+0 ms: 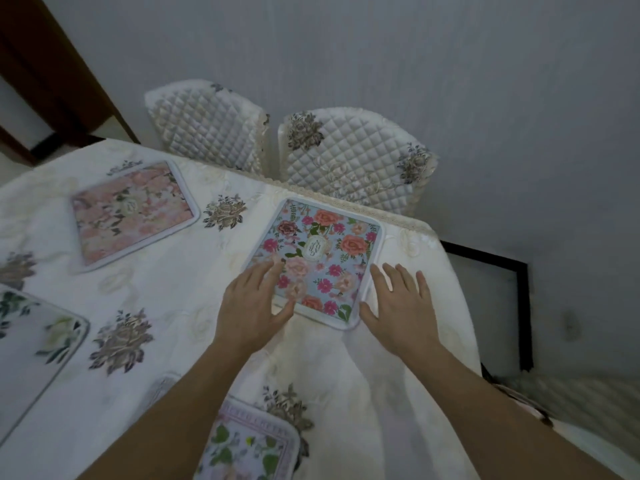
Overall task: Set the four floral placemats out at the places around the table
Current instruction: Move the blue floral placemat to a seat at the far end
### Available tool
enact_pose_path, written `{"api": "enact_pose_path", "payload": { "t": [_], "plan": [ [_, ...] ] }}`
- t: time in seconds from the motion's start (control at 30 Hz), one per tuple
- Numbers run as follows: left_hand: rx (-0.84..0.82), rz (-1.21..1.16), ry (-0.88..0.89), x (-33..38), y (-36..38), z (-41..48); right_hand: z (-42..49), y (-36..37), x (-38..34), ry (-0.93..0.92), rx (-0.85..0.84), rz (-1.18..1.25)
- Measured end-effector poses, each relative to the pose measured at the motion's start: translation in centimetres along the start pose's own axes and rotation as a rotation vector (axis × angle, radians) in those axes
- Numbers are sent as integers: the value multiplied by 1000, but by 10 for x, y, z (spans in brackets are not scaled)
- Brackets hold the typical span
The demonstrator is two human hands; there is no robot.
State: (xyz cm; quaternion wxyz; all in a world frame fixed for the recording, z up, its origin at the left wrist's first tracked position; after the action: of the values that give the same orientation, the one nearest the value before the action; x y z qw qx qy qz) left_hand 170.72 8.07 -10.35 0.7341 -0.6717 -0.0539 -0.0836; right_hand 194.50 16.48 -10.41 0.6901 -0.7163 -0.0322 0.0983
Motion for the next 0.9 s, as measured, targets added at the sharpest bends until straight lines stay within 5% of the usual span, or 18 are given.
{"api": "enact_pose_path", "payload": {
  "t": [0.23,0.9],
  "plan": [
    [76,12,26,69,-50,-79,-86,-54,-9,-18,49,63],
    [200,105,-344,132,-98,-293,-257,-76,-38,-377,67,167]
  ]
}}
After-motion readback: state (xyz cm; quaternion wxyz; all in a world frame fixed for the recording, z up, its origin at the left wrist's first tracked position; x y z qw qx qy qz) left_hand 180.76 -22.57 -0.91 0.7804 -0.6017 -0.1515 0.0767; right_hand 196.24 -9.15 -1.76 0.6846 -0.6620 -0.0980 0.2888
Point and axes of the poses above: each hand's wrist, its own z-axis towards the middle knuckle, its own y-axis out of the palm, x = y × z, the point moved 7 cm from there along z, towards the middle knuckle, and after that the axes turned 15 degrees about y, right-handed, at the moved point
